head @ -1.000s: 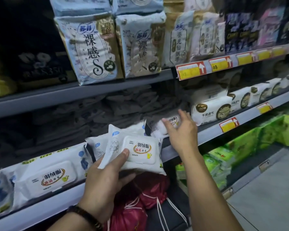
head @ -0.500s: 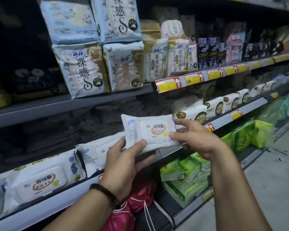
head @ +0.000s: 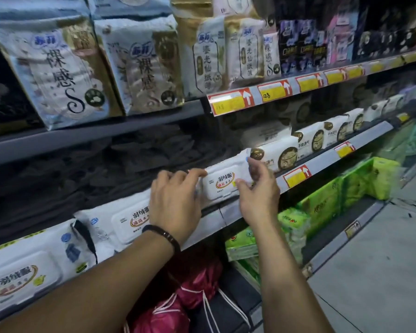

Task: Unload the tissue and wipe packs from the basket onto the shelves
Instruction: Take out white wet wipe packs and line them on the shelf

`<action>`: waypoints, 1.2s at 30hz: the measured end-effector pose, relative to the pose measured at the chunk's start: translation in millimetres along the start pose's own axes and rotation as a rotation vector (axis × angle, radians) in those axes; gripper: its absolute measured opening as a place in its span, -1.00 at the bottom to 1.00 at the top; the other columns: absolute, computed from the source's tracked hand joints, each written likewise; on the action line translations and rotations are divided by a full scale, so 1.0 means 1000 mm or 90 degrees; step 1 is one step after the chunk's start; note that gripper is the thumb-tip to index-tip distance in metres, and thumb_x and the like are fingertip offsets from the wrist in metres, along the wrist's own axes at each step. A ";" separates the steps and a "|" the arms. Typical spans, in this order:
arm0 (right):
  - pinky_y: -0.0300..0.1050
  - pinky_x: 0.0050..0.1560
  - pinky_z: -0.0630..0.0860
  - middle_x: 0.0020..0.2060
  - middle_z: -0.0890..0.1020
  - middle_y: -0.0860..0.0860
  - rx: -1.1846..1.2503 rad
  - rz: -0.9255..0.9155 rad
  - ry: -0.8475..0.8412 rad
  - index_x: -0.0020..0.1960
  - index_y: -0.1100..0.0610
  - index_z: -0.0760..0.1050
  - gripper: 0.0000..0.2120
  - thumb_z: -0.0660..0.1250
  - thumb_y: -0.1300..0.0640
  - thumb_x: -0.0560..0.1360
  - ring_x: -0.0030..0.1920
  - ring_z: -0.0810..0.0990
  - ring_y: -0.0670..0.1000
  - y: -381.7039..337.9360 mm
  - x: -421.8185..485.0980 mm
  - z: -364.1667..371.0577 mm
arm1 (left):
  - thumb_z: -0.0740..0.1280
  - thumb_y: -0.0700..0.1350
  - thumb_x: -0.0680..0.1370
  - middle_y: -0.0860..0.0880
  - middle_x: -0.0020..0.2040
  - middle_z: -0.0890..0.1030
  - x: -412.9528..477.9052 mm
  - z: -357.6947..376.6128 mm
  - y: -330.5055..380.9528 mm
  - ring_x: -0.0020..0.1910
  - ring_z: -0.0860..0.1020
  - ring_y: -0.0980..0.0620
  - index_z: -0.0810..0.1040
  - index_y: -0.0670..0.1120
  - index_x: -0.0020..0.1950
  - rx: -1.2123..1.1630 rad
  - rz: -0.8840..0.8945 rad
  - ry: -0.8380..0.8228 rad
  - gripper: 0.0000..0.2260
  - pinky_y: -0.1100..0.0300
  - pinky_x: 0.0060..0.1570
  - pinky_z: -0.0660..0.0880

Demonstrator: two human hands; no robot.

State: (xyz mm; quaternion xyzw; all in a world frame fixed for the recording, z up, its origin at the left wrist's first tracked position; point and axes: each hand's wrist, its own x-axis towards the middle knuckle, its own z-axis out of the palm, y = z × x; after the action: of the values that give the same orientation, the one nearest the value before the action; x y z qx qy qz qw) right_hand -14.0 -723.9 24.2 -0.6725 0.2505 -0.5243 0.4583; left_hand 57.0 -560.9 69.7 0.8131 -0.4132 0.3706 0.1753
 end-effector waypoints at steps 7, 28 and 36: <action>0.15 0.29 0.30 0.32 0.51 -0.07 -0.179 0.040 0.063 0.29 -0.16 0.61 -0.63 0.55 0.00 0.50 0.38 0.44 0.08 0.007 -0.005 0.011 | 0.51 -0.10 0.45 -0.15 0.33 0.47 -0.008 0.006 -0.019 0.21 0.43 -0.24 0.51 0.19 0.37 0.159 0.171 -0.020 -0.49 -0.14 0.12 0.31; 0.22 0.42 0.16 0.48 0.41 -0.06 -0.376 -0.054 -0.120 0.62 -0.18 0.31 -0.36 0.39 0.01 0.58 0.57 0.23 -0.02 0.005 -0.049 0.009 | -0.01 0.31 0.68 -0.17 0.70 -0.31 -0.040 0.012 0.014 0.69 -0.27 -0.25 -0.22 -0.14 0.72 0.294 0.235 -0.318 -0.20 -0.34 0.52 -0.39; 0.37 0.53 -0.06 0.57 0.30 -0.10 -0.377 0.035 -0.219 0.60 -0.29 0.29 -0.53 0.17 -0.15 0.70 0.67 -0.09 0.09 -0.015 -0.038 0.019 | 0.04 0.41 0.59 -0.17 0.72 -0.24 -0.032 0.023 0.011 0.69 -0.17 -0.33 -0.23 -0.11 0.72 0.346 0.186 -0.361 -0.08 -0.43 0.46 -0.44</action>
State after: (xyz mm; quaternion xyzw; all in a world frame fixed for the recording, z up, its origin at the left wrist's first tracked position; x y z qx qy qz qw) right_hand -11.1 -679.4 19.3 -0.8480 0.3288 -0.2952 0.2928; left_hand 46.7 -563.5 30.5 0.8326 -0.4430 0.2486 -0.2209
